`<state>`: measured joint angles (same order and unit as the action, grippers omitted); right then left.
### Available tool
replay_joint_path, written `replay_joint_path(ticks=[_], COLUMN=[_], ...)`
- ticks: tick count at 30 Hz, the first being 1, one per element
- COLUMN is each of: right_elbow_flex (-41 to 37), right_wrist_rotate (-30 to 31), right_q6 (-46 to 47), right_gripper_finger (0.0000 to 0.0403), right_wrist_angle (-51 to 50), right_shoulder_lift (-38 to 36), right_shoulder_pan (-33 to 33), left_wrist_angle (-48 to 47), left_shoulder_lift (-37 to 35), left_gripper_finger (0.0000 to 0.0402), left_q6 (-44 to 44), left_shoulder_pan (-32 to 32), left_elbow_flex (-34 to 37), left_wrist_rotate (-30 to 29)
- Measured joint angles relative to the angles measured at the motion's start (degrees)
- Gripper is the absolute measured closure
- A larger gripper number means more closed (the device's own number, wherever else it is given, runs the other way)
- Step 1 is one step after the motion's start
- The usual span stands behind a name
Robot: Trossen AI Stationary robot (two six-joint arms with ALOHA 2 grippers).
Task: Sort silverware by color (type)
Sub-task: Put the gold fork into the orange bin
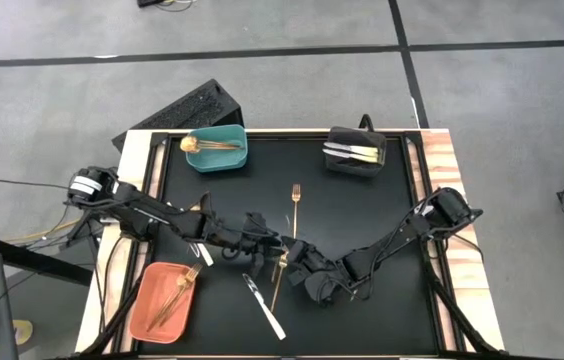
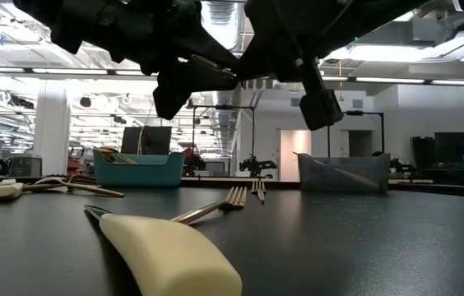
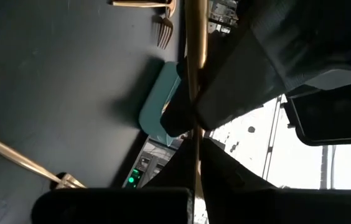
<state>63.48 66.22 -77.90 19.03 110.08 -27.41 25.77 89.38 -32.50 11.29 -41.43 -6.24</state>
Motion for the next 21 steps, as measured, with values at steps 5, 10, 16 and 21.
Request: replay_joint_path(ticks=[5,10,16,21], right_elbow_flex=[-0.02,-0.1,0.09,0.09], right_wrist_rotate=[0.07,0.35,4.99,17.82], right_q6=[0.11,4.51,28.4,46.48], right_gripper_finger=[0.037,0.0354,0.0303,0.0254], right_wrist_angle=[-0.15,0.47,6.67,7.74], right_shoulder_lift=[0.0,0.0,-0.33,-0.48], right_shoulder_pan=[0.25,0.14,0.2,0.95], left_wrist_angle=[-0.38,-2.91,-16.55,-30.73], left_shoulder_lift=[-0.02,-0.07,-4.22,-13.91], left_gripper_finger=[0.03,0.0376,0.0394,0.0397], left_q6=[1.97,3.93,1.99,-6.6], left_shoulder_pan=[-0.31,-0.31,1.81,9.65], left_elbow_flex=[0.0,0.05,0.09,0.09], left_wrist_rotate=[-0.69,-2.98,-13.77,-26.62])
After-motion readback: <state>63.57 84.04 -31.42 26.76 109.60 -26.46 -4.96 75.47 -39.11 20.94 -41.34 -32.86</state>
